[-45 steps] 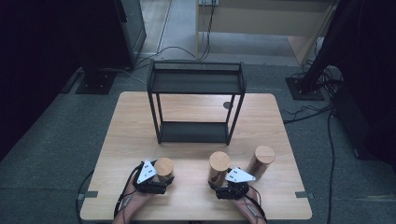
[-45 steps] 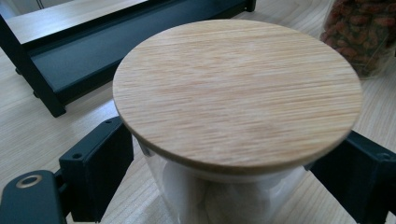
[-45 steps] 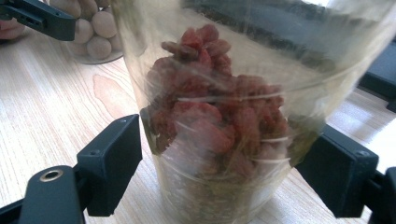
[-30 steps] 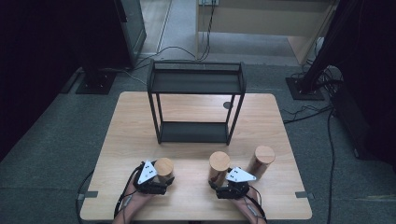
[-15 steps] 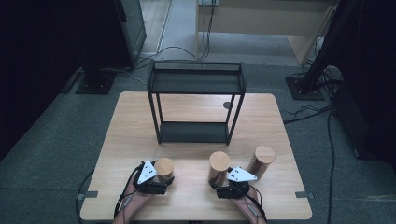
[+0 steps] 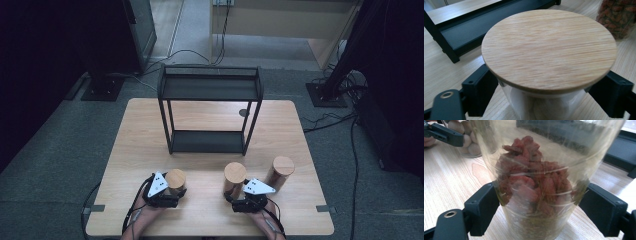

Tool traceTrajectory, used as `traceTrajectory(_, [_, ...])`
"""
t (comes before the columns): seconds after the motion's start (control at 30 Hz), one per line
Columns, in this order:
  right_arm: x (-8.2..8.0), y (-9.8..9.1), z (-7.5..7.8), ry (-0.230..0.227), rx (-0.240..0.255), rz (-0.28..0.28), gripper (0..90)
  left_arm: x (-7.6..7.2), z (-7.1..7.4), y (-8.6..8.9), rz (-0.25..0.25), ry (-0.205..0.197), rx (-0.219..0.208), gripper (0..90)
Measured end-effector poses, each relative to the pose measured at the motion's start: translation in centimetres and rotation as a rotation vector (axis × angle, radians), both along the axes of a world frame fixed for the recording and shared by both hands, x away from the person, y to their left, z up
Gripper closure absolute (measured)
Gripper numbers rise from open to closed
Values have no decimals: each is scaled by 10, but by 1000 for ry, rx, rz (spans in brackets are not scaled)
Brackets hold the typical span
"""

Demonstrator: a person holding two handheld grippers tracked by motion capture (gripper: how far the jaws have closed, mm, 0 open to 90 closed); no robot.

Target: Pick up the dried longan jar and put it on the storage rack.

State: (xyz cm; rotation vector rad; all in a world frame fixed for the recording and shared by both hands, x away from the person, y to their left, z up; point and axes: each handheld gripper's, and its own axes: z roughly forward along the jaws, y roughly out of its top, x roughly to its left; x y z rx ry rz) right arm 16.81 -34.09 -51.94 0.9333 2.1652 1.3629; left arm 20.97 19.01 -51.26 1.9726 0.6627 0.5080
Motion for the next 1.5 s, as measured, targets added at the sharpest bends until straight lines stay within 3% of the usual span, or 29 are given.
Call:
traceTrajectory(0.1, [0, 0, 0, 1, 1, -1, 169, 0, 0, 0, -6, -2, 6, 233])
traceTrajectory(0.27, [0, 0, 0, -1, -2, -1, 169, 0, 0, 0, -7, -6, 10, 238])
traceTrajectory(0.6, [0, 0, 0, -2, -3, -1, 169, 2, 0, 2, 3, 21, -24, 253])
traceTrajectory(1.5, [0, 1, 0, -7, -6, 1, 170, -2, 0, 1, 4, 7, -33, 256])
